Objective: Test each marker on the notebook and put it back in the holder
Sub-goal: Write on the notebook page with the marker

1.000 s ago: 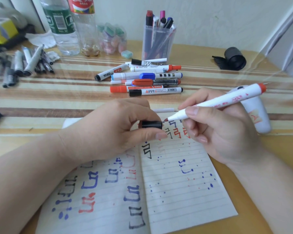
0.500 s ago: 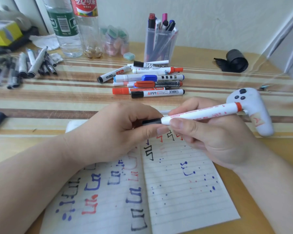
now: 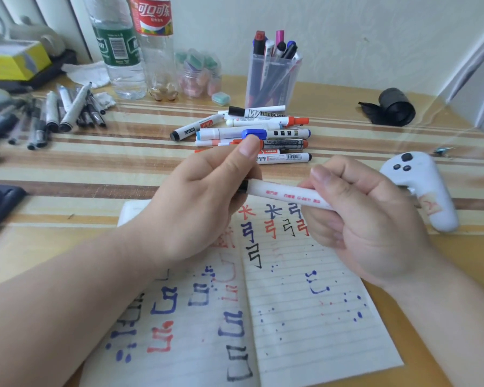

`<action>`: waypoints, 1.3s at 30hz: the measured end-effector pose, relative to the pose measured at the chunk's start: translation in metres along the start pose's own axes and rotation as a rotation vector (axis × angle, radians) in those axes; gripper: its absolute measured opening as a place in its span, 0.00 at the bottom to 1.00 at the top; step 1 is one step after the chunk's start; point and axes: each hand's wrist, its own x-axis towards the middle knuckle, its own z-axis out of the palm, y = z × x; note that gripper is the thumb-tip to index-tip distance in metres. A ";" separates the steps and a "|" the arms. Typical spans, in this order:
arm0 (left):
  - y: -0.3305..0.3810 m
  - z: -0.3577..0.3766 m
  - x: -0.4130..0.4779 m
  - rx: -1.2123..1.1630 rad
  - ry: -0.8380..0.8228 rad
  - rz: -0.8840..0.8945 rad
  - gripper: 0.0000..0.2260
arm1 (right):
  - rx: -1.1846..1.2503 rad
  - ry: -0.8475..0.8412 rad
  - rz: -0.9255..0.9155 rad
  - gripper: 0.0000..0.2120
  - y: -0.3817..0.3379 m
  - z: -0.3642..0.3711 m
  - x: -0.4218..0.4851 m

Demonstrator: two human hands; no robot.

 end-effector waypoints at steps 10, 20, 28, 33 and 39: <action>0.003 0.011 0.003 -0.041 0.082 0.004 0.21 | 0.116 0.050 0.018 0.14 -0.001 0.011 -0.006; 0.006 0.011 0.006 0.076 0.118 -0.095 0.22 | -0.085 0.045 -0.189 0.16 0.004 0.015 -0.007; 0.014 0.017 0.002 0.164 0.140 -0.046 0.22 | 0.067 0.089 -0.063 0.14 0.001 0.012 -0.005; 0.014 0.016 0.003 0.232 0.184 -0.099 0.21 | 0.127 0.118 0.044 0.13 0.000 0.014 0.000; 0.009 0.015 0.003 0.284 0.163 -0.136 0.23 | 0.136 0.179 0.128 0.11 -0.006 0.012 0.009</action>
